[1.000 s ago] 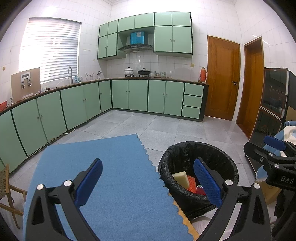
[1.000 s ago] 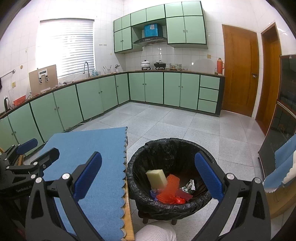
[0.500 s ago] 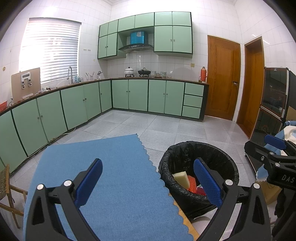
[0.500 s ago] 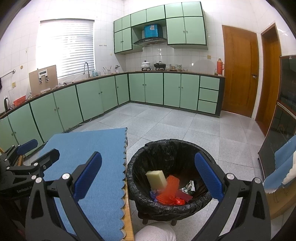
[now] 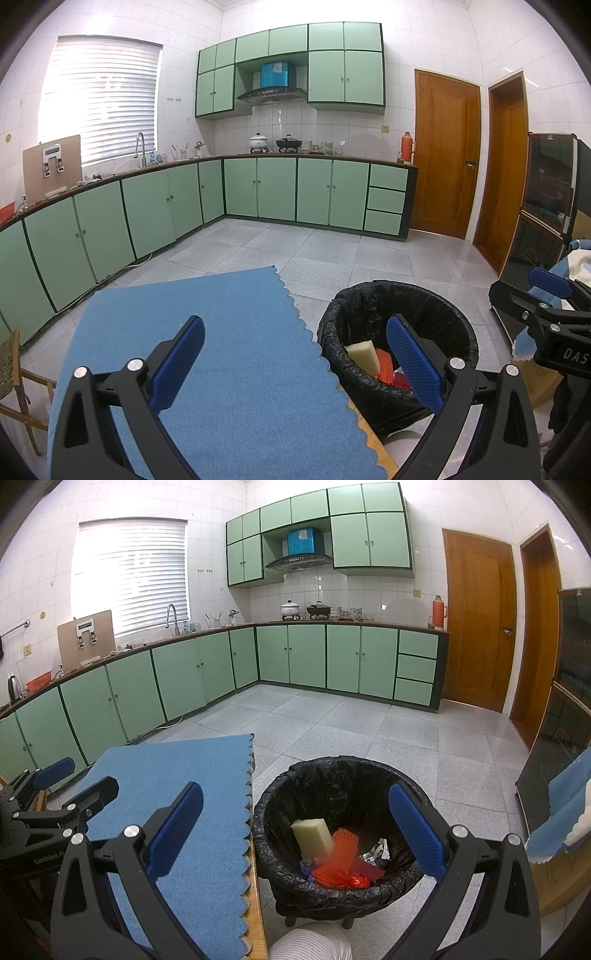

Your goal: Collect trash

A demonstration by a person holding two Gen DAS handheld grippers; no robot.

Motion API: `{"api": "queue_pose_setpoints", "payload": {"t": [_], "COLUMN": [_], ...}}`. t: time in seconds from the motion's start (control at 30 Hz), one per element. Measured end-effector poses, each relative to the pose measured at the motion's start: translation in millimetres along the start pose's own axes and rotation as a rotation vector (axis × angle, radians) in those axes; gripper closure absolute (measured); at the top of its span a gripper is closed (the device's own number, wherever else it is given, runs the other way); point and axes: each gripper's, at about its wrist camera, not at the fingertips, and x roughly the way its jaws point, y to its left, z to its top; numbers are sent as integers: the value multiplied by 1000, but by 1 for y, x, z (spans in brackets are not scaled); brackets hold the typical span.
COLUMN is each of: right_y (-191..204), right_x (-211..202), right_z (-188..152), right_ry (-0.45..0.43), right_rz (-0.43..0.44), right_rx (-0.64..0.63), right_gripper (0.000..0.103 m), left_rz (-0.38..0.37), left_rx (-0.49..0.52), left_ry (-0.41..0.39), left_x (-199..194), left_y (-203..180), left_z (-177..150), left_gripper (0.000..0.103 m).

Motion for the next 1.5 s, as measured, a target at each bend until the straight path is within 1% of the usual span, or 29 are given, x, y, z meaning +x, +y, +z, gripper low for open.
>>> {"api": "queue_pose_setpoints", "payload": {"t": [1.5], "right_y": [1], "right_x": [1], "right_z": [-4], "right_ry": [5], "right_rz": [4], "right_rx": [3], "right_gripper": [5], "left_rz": [4], "left_rx": [2], "left_ry": [13], "left_x": [2], "left_y": [2], "left_z": [-2], "left_gripper": [6]}}
